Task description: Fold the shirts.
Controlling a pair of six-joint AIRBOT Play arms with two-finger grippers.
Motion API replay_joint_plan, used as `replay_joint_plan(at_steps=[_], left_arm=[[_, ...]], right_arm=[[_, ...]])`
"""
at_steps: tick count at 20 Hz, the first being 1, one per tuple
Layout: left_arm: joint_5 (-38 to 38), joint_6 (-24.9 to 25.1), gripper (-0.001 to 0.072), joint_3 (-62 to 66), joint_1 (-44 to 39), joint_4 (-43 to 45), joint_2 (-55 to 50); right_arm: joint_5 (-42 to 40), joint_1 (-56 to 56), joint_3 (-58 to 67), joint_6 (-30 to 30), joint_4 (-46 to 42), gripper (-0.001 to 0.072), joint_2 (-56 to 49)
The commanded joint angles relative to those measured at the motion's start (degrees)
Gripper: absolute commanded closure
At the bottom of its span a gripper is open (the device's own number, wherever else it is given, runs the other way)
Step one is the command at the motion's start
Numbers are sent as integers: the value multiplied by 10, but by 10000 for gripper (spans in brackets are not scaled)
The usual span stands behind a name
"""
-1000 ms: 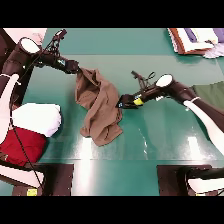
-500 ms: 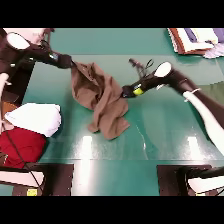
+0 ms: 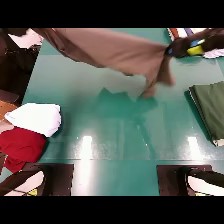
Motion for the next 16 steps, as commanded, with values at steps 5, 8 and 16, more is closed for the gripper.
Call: replay_joint_plan(at_steps=[5, 8, 16], left_arm=[[31, 13, 682, 2, 3, -21, 156], [4, 16, 682, 33, 3, -31, 178], [-104, 0, 682, -116, 3, -33, 82]], right_arm=[[103, -19, 101, 3, -22, 697, 67], [120, -19, 86, 4, -20, 697, 94], [130, 42, -142, 22, -20, 697, 33]])
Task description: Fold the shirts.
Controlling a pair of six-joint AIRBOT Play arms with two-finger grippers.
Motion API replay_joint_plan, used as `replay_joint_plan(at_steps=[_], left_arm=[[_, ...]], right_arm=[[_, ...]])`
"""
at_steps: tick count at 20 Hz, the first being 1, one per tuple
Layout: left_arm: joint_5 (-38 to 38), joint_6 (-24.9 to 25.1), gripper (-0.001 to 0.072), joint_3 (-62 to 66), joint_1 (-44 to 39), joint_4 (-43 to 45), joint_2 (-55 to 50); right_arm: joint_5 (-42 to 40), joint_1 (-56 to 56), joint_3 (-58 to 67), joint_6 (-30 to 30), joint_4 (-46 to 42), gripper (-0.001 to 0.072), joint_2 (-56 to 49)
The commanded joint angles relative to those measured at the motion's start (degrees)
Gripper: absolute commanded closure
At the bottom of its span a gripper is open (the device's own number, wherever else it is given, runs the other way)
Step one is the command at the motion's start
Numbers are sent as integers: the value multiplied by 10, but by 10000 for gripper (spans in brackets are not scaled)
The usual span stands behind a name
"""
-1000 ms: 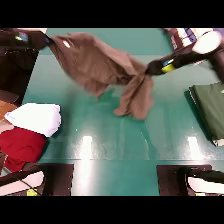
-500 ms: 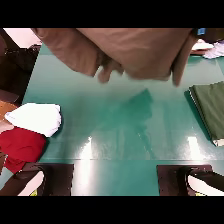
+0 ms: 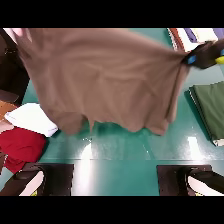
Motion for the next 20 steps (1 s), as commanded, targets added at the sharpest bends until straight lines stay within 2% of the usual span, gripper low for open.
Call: replay_joint_plan(at_steps=[1, 4, 7, 10, 15, 16, 17, 18, 19, 20], left_arm=[[-30, -4, 682, -102, 0, -6, -65], [11, 24, 682, -177, 0, -5, -164], [47, 30, 682, -186, 0, -4, -261], [91, 30, 682, -186, 0, -4, -316], [143, 30, 680, -186, 0, -4, -331], [141, 30, 625, -186, 0, -3, -331], [140, 30, 409, -186, 0, -3, -331], [136, 29, 269, -186, 0, -2, -331], [132, 29, 283, -186, 0, -1, -331], [129, 29, 283, -186, 0, -1, -331]], right_arm=[[-25, 19, -101, 3, 8, 697, -59], [-132, 13, -140, -1, 8, 697, -130], [-203, 9, -120, 0, 8, 697, -193], [-221, -2, -57, 0, 7, 696, -252], [-218, -30, 49, 0, 14, 695, -327], [-211, -33, 66, 0, 14, 693, -339], [-201, -33, 82, 0, 14, 684, -348], [-191, -36, 97, 0, 13, 589, -356], [-185, -37, 106, 0, 13, 440, -361], [-182, -37, 114, 0, 13, 344, -362]])
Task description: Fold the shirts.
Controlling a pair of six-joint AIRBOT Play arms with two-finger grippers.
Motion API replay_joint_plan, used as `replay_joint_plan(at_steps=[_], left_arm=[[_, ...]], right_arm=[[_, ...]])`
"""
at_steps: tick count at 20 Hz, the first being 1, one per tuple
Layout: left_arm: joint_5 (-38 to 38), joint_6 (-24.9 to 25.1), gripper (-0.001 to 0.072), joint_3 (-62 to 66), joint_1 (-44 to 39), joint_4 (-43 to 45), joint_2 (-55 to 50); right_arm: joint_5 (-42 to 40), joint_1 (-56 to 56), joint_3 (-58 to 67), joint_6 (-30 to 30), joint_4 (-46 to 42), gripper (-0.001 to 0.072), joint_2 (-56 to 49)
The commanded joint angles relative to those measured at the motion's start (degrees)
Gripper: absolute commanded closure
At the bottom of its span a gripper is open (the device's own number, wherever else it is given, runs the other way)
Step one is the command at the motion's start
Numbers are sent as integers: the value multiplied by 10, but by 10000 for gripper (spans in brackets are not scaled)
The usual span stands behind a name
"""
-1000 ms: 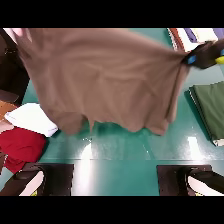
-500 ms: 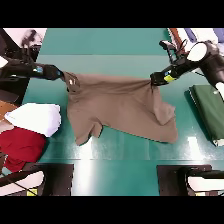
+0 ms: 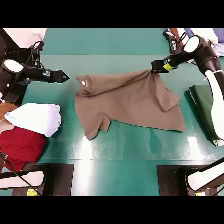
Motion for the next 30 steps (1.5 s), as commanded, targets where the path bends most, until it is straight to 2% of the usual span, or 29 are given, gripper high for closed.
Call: replay_joint_plan(at_steps=[1, 4, 6, 8, 11, 13, 18, 20, 22, 24, 30], left_arm=[[-7, -1, 283, 2, 1, 6, -3], [-85, -41, 283, 17, 5, 24, -2], [-159, -42, 283, 8, 10, 30, -2], [-194, -45, 282, -27, 10, 28, -2], [-167, -62, 282, -104, 9, 23, -2], [-137, -62, 282, -133, 8, 12, -2], [-67, -62, 283, -139, -29, -4, -5], [-45, -93, 283, -139, -43, 14, -5], [-49, -115, 282, -139, -43, 30, -8], [-71, -117, 282, -139, -43, 46, -10], [-70, -121, 282, -139, -43, 26, -24]], right_arm=[[23, -5, 43, 0, 3, 340, -20], [114, -9, 73, 0, 4, 341, -18], [191, -13, 65, -16, 4, 342, -4], [212, -13, 21, -31, 4, 343, 30], [190, -17, -76, -32, 10, 343, 100], [161, -27, -142, -33, 47, 343, 148], [120, -65, -259, -35, 108, 343, 238], [120, -78, -300, -35, 108, 343, 270], [120, -91, -336, -35, 108, 343, 301], [115, -107, -368, -35, 108, 342, 332], [93, -157, -441, -35, 109, 343, 402]])
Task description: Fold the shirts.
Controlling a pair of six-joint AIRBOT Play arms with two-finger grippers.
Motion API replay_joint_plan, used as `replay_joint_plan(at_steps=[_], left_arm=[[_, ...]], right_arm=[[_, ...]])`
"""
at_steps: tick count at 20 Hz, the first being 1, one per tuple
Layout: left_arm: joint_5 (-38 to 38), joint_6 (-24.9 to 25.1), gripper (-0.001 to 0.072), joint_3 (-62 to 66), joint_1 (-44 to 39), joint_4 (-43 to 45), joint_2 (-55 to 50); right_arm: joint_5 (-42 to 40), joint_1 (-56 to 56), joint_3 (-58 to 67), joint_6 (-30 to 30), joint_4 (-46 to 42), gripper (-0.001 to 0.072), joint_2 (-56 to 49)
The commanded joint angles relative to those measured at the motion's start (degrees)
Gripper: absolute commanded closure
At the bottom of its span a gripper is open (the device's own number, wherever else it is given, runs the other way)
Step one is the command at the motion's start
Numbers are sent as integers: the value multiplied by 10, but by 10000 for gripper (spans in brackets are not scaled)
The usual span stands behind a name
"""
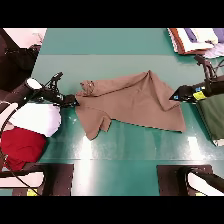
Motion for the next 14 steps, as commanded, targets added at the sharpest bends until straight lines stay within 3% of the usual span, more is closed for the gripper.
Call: replay_joint_plan(at_steps=[1, 4, 5, 6, 10, 11, 12, 13, 14], left_arm=[[-5, -3, 283, 0, 0, -29, -20], [-7, 3, 286, 0, 0, -74, -40], [-2, 2, 428, 1, 0, -73, -39], [-5, 10, 677, 7, 2, -72, -38], [-58, 40, 682, 62, 2, -68, -38], [-68, 45, 682, 74, 2, -68, -38], [-73, 47, 682, 84, 2, -69, -38], [-73, 47, 682, 89, 1, -69, -38], [-73, 47, 682, 92, 1, -70, -38]], right_arm=[[-14, -26, -41, 0, 1, 343, 37], [-10, -28, -64, 1, 0, 343, 54], [-2, -34, -74, 1, 0, 343, 59], [10, -44, -87, 2, 0, 342, 66], [40, -142, -198, 10, -7, 341, 114], [38, -180, -230, 9, -7, 294, 127], [36, -216, -259, 9, -11, 157, 137], [35, -253, -287, 9, -22, 81, 143], [28, -288, -312, 9, -24, 82, 144]])
